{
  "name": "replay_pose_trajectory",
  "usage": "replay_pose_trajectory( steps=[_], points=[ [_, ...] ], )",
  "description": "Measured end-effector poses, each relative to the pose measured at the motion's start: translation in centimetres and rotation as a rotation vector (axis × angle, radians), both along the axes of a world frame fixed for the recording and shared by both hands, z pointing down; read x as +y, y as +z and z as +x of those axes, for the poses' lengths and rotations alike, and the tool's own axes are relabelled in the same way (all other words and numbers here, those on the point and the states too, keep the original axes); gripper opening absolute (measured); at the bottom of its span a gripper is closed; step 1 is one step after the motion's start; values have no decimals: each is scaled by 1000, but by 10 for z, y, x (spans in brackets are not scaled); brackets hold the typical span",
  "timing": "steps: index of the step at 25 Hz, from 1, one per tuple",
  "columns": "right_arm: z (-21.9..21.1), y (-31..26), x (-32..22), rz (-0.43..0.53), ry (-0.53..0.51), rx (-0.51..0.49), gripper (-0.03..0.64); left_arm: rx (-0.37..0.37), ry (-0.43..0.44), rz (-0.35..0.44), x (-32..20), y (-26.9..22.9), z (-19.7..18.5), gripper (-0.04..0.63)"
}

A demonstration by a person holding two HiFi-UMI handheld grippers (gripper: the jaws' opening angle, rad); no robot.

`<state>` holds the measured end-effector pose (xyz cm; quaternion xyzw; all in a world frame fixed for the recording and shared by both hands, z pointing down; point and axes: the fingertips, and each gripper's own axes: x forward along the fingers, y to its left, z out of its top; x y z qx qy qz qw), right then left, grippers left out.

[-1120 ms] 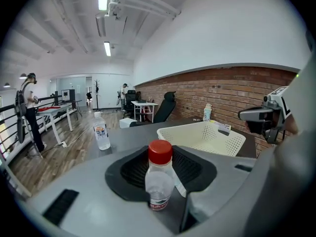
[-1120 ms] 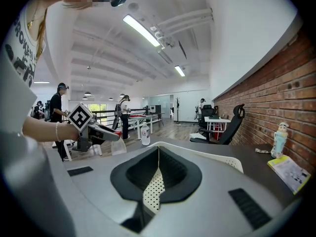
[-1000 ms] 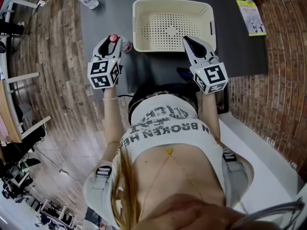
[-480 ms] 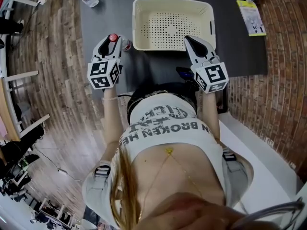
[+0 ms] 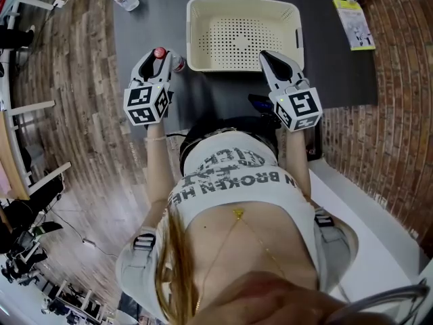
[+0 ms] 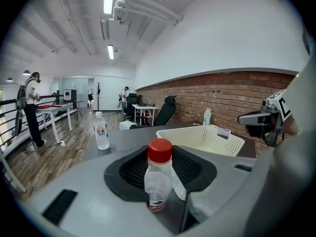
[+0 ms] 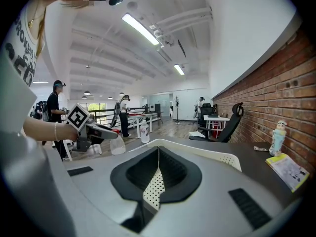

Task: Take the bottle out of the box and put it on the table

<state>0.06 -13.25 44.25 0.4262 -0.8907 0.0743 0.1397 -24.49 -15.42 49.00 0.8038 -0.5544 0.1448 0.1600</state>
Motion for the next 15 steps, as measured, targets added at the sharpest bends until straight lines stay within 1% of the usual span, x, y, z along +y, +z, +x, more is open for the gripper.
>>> replay_pose_trajectory(
  steps=[15],
  points=[
    [6, 1, 0, 0, 18, 11, 9, 15, -1, 5, -1, 1, -1, 153]
  ],
)
